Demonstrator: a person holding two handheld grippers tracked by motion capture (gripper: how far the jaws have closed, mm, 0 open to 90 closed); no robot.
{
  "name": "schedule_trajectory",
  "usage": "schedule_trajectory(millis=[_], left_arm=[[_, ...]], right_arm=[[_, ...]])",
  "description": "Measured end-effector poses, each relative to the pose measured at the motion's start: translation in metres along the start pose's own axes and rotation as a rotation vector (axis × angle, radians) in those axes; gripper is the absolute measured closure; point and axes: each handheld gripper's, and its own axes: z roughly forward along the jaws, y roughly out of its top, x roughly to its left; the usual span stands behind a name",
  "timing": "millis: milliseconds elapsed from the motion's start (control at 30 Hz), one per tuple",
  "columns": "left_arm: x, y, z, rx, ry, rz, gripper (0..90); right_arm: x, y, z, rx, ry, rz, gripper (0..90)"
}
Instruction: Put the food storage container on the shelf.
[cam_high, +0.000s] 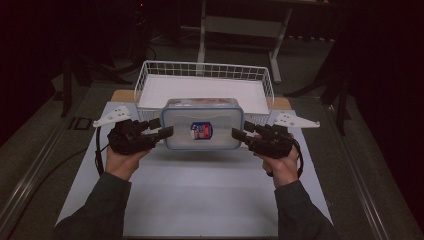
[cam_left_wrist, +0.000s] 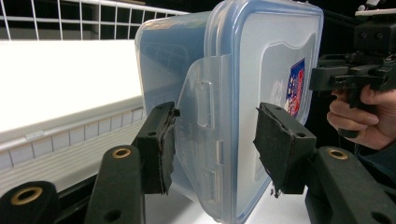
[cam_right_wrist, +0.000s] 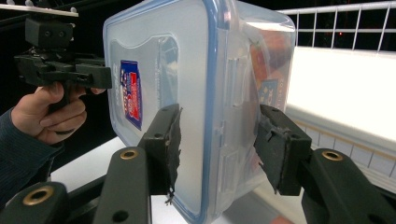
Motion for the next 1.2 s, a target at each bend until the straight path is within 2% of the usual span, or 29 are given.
schedule_trajectory(millis=[167, 433, 667, 867, 1067, 1200], left_arm=[[0.004, 0.010, 0.002, -0.015, 0.003, -0.003, 48.7], [0.015, 0.022, 0.007, -0.024, 0.000, -0.016, 48.7], [0.030, 0.034, 0.016, -0.054, 0.001, -0.060, 48.3], [0.040, 0.042, 0.025, -0.041, 0.011, -0.072, 48.2], [0.050, 0.049, 0.037, -0.029, 0.040, -0.088, 48.0], [0.057, 0.053, 0.043, -0.045, 0.054, -0.138, 48.2]], right_arm=[[-0.004, 0.011, 0.003, -0.014, 0.000, 0.000, 51.3], [-0.011, 0.025, 0.009, -0.004, -0.003, -0.010, 51.3], [-0.020, 0.037, 0.019, -0.022, -0.019, -0.005, 51.3], [-0.031, 0.043, 0.026, -0.029, -0.023, 0.028, 51.4], [-0.047, 0.047, 0.035, -0.024, -0.025, 0.080, 51.3], [-0.062, 0.045, 0.045, -0.005, -0.014, 0.155, 51.1]])
